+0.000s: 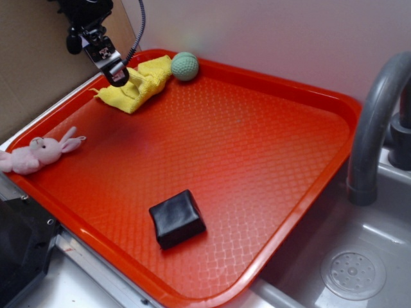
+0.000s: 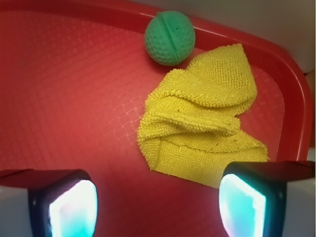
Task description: Grab the yellow cloth.
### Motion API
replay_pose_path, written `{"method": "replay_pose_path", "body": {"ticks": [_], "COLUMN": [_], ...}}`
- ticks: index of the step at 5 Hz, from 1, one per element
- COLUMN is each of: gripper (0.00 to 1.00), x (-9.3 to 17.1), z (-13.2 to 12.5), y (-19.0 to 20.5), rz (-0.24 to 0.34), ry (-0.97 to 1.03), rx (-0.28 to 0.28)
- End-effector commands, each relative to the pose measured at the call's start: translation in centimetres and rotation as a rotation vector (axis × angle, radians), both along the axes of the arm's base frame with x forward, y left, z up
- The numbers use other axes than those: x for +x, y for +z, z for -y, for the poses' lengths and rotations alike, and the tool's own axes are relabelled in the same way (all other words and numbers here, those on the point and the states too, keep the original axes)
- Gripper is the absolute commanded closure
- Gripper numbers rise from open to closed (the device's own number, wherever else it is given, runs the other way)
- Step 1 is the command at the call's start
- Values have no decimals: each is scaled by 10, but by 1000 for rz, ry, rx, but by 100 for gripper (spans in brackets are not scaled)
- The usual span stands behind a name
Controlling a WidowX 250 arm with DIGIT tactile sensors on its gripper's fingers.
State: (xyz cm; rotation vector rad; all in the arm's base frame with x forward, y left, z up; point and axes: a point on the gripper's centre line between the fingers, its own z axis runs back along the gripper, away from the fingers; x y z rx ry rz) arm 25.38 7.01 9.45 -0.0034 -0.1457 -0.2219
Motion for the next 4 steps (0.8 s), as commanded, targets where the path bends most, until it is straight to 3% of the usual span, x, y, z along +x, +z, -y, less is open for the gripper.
{"method": "replay_pose_path", "body": {"ticks": [1, 2, 3, 4], "gripper": [0, 0, 0, 100], "x": [2, 20, 32, 39], "z": [0, 5, 12, -3], "y": [7, -16, -32, -50], "rz": [34, 90, 66, 23], "ry": [12, -15, -33, 25], "rx": [11, -5, 45, 71]}}
